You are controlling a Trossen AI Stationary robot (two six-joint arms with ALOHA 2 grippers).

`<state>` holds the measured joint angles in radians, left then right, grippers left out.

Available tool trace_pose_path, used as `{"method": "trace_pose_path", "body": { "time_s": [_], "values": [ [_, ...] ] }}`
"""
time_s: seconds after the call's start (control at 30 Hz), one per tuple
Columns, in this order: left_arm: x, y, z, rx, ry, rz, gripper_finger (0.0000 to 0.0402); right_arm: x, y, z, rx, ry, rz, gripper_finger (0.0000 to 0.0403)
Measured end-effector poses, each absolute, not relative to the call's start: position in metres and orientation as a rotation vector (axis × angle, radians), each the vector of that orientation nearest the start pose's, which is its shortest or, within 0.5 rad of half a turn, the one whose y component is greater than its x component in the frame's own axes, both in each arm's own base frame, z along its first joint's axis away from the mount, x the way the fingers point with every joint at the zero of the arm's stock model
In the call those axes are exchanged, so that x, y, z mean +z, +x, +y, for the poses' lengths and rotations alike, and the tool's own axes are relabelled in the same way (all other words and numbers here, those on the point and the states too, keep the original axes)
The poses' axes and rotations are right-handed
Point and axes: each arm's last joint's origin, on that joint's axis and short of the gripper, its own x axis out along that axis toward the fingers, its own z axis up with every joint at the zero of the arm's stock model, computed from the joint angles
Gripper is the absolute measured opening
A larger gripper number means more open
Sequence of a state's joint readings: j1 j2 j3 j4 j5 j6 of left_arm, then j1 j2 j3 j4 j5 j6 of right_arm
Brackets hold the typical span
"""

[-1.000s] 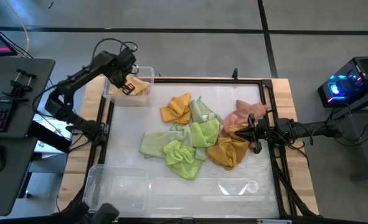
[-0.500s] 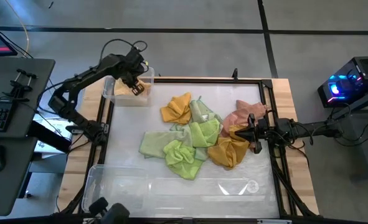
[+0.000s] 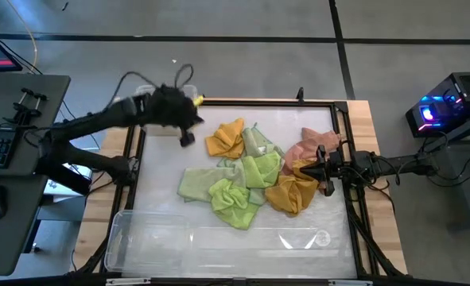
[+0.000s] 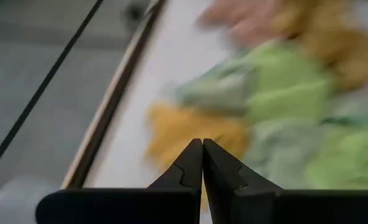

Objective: Sort towels by color in basket
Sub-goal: Put the bottom light green towel into the bottom transparent bin

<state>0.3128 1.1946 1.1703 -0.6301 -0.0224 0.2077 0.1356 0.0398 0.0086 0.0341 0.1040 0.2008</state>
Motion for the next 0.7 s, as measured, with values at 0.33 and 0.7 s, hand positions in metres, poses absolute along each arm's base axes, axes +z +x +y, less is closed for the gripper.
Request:
{"method": "trace_pose_path", "body": {
  "time_s": [0.33,0.7],
  "values": [
    [0.275,0.273,-0.024,-0.065,0.269,0.536,0.0000,0.167,0.099,0.010,0.032,0.201,0.000,0.0022],
    [0.210,0.298,-0.104,-0.141,0.254,0.684,0.0032,0.166,0.099,0.010,0.032,0.201,0.001,0.0022]
  ]
}}
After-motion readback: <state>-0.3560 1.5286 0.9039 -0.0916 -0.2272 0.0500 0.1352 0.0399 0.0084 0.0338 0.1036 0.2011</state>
